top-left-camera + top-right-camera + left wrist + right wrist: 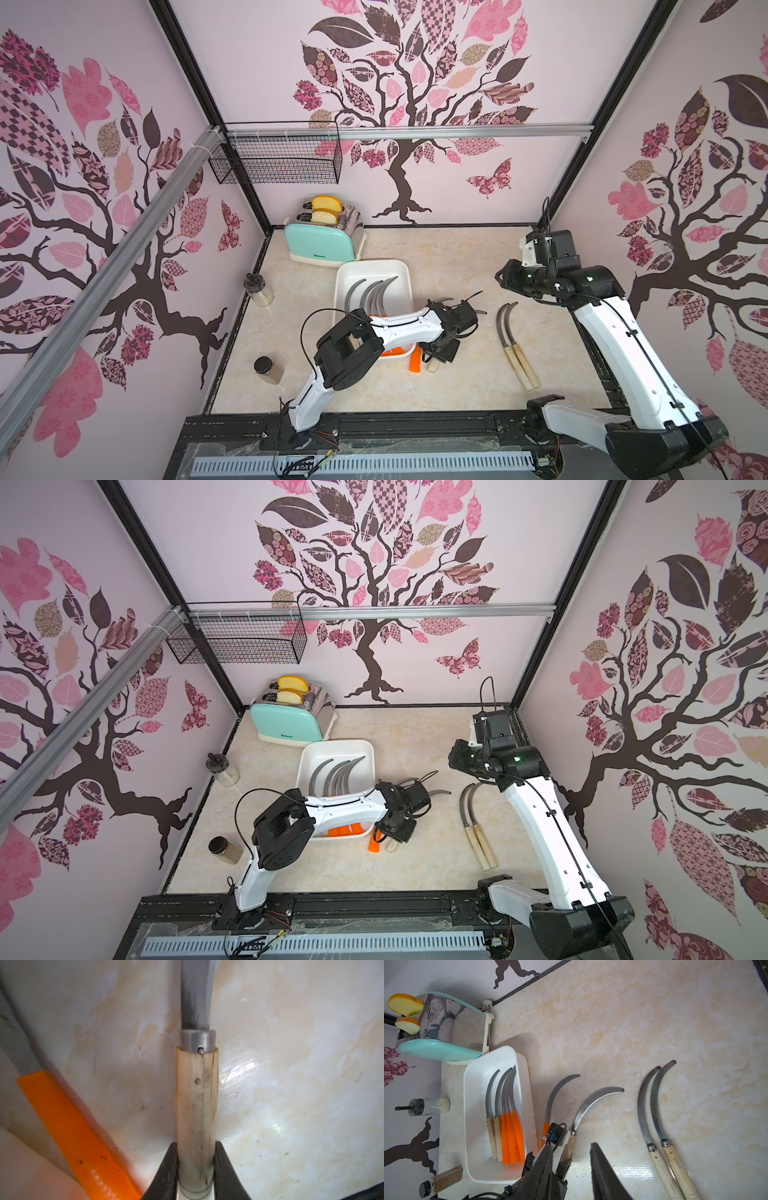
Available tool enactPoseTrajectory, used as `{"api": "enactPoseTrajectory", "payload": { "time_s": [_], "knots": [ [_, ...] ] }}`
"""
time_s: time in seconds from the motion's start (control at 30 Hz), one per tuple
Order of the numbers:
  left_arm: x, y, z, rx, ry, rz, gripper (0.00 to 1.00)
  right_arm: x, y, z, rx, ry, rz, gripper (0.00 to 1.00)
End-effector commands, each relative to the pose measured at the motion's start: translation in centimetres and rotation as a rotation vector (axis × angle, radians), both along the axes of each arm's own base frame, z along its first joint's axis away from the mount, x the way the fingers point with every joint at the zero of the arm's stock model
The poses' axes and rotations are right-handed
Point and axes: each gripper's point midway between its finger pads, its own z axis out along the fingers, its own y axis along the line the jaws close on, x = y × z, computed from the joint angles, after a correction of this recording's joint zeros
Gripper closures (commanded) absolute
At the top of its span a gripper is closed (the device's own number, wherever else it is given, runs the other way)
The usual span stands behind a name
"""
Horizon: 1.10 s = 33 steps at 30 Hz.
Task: Put small sickles into storage boxes
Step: Pick up the sickle at the center of the board.
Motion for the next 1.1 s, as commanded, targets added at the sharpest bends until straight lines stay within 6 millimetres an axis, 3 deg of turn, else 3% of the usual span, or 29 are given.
{"api": "enactPoseTrajectory", "payload": {
  "time_s": [0.0, 0.3, 0.7, 1.07],
  "knots": [
    [0.6, -0.5, 0.9, -0.01, -0.032, -0.012, 1.0, 0.0, 0.0, -0.1, 0.003, -0.001, 0.004, 0.65],
    [1.2, -1.1, 2.4, -0.032, -0.069, -0.028, 1.0, 0.1, -0.2, 0.4, 0.003, -0.017, -0.008, 0.65],
    [2.6, -1.8, 5.6, -0.075, -0.156, -0.051, 1.0, -0.1, -1.9, 4.9, -0.017, -0.154, -0.096, 0.66],
    [5.0, -2.3, 12.2, -0.166, -0.294, -0.065, 1.0, -0.5, -3.2, 9.2, -0.026, -0.271, -0.164, 0.65]
  ]
}}
